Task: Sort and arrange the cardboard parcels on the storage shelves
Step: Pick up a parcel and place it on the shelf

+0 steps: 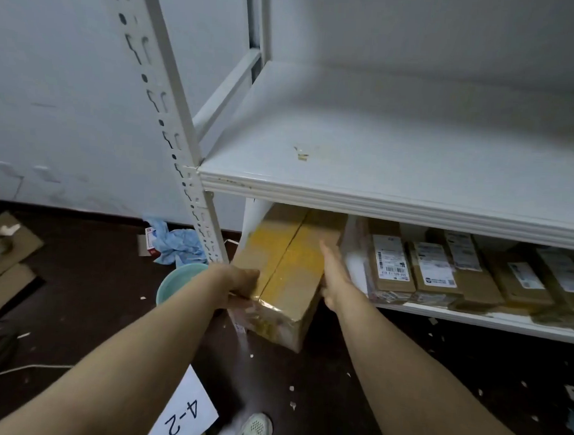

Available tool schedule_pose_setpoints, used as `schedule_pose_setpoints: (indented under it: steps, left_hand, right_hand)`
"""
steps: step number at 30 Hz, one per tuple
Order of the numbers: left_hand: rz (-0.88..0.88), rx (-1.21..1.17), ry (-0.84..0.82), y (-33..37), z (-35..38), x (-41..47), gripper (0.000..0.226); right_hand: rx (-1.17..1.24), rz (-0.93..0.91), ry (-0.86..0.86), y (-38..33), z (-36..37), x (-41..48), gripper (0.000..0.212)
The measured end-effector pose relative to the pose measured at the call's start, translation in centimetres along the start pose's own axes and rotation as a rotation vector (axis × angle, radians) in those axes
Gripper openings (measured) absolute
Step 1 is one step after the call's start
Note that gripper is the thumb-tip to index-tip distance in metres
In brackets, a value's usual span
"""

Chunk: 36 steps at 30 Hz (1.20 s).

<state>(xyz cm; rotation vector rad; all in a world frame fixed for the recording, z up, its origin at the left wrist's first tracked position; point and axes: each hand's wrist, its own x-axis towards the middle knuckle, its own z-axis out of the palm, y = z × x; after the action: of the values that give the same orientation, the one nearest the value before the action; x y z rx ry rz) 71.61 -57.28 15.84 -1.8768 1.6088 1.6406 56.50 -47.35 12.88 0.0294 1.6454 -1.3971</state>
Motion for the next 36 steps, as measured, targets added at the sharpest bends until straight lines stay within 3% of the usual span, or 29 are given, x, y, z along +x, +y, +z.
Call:
schedule_pose_setpoints:
  steps: [3, 8, 12, 14, 17, 20, 24, 29, 31, 33, 36]
  left_hand:
    - [-0.011, -0.084, -0.010, 0.0, 1.1, 0.5, 0.032]
    - [0.025, -0.142, 0.012, 0.2, 2.2, -0.2, 0.008]
    - [0.109, -0.311, 0.088, 1.0, 2.4, -0.6, 0.024]
    - [0.108, -0.389, 0.093, 1.3, 2.3, -1.0, 0.036]
    - [0.141, -0.398, 0.028, 1.3, 3.0, -1.6, 0.046]
    - [0.222, -0.345, -0.032, 1.3, 4.4, -3.0, 0.037]
    - [0.291, -0.259, -0.088, 0.3, 6.8, -3.6, 0.031]
    - [0.345, -0.218, -0.085, -0.9, 7.3, -2.2, 0.048]
    - [0.307, -0.238, 0.016, -1.3, 6.5, -1.9, 0.034]
    - [0.262, -0.219, 0.127, -1.9, 5.5, -0.7, 0.044]
    - [0.174, -0.177, 0.137, -2.8, 4.9, 0.7, 0.047]
  right_hand:
    - [-0.264, -0.038, 0.018, 0.7, 0.5, 0.4, 0.078]
    - [-0.521, -0.035, 0.074, 1.6, -1.8, -0.4, 0.076]
    - [-0.369, 0.012, 0.032, 2.4, -3.0, -0.9, 0.114]
    - [-0.257, 0.047, 0.013, 2.5, -3.5, -1.0, 0.117]
    - [-0.300, 0.060, 0.018, 2.1, -4.4, -1.8, 0.112]
    - [-0.362, 0.059, 0.048, 1.9, -4.7, -2.5, 0.125]
    - [-0.367, 0.119, 0.089, 2.8, -4.4, -2.7, 0.164]
    - [-0.397, 0.160, 0.119, 4.0, -4.4, -3.0, 0.165]
    - [-0.466, 0.113, 0.146, 4.4, -4.3, -2.9, 0.155]
    - [-0.550, 0.072, 0.166, 4.6, -4.5, -2.9, 0.144]
    - [-0.580, 0.013, 0.206, 4.3, -5.2, -2.4, 0.128]
